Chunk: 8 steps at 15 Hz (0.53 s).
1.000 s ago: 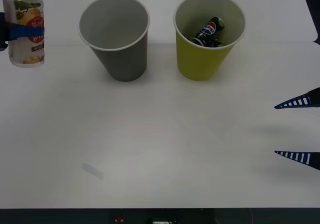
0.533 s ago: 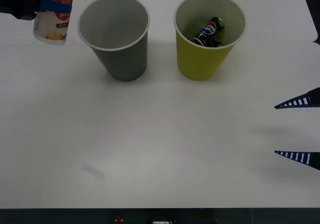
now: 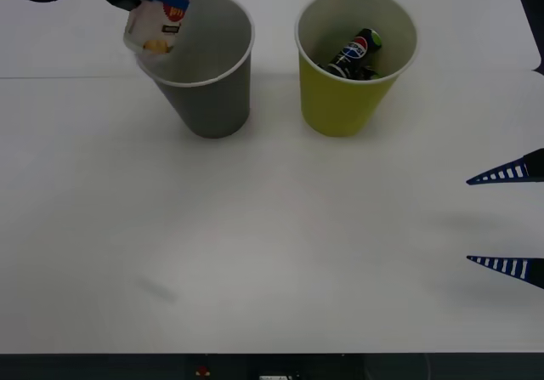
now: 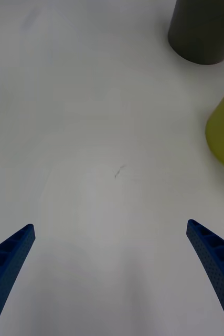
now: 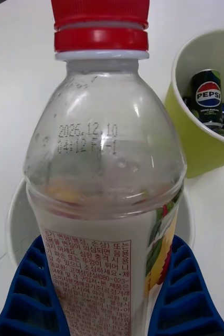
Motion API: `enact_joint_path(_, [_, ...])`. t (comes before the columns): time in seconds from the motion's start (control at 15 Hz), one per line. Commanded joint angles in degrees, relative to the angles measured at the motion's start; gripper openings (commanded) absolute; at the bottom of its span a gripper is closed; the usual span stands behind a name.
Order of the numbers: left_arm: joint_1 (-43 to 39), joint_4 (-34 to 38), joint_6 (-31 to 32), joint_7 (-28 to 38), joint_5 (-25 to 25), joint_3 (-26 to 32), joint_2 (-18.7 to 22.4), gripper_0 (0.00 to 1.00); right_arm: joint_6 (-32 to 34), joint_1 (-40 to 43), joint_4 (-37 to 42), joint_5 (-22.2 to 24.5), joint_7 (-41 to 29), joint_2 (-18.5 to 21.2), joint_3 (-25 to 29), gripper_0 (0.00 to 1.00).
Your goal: Put the can into the green bin and the plastic bottle into the gray bin
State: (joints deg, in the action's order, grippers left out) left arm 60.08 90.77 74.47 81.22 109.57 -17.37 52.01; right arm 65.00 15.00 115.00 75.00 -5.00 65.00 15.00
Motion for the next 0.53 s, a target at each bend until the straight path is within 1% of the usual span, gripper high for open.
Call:
enact_joint_path(0.07, [2.58,-3.67,-0.02,-0.01,1.18,-1.97,-2.17,0.00,0.00,0.00,0.00,0.00,0.00,0.00,0.00,1.00])
enact_joint_path(0.13, [2.94,-4.63,-0.02,-0.18,1.62,-1.97,-2.87,0.00,0.00,0.00,0.00,0.00,0.00,0.00,0.00,1.00])
enact_joint_path(0.27, [3.64,-5.34,-0.11,-0.45,5.31,-1.97,-5.07,0.00,0.00,0.00,0.00,0.00,0.00,0.00,0.00,1.00])
enact_joint_path(0.4, [3.64,-5.42,-0.11,-0.45,7.06,-1.97,-5.86,0.00,0.00,0.00,0.00,0.00,0.00,0.00,0.00,1.00])
enact_joint_path(0.47, [3.64,-5.34,-0.11,-0.45,7.15,-1.97,-5.86,0.04,0.00,0.00,0.00,0.00,0.00,0.00,0.00,1.00])
enact_joint_path(0.53, [3.64,-5.42,-0.11,-0.45,7.15,-1.97,-5.86,0.41,0.00,0.00,0.00,0.00,0.00,0.00,0.00,1.00])
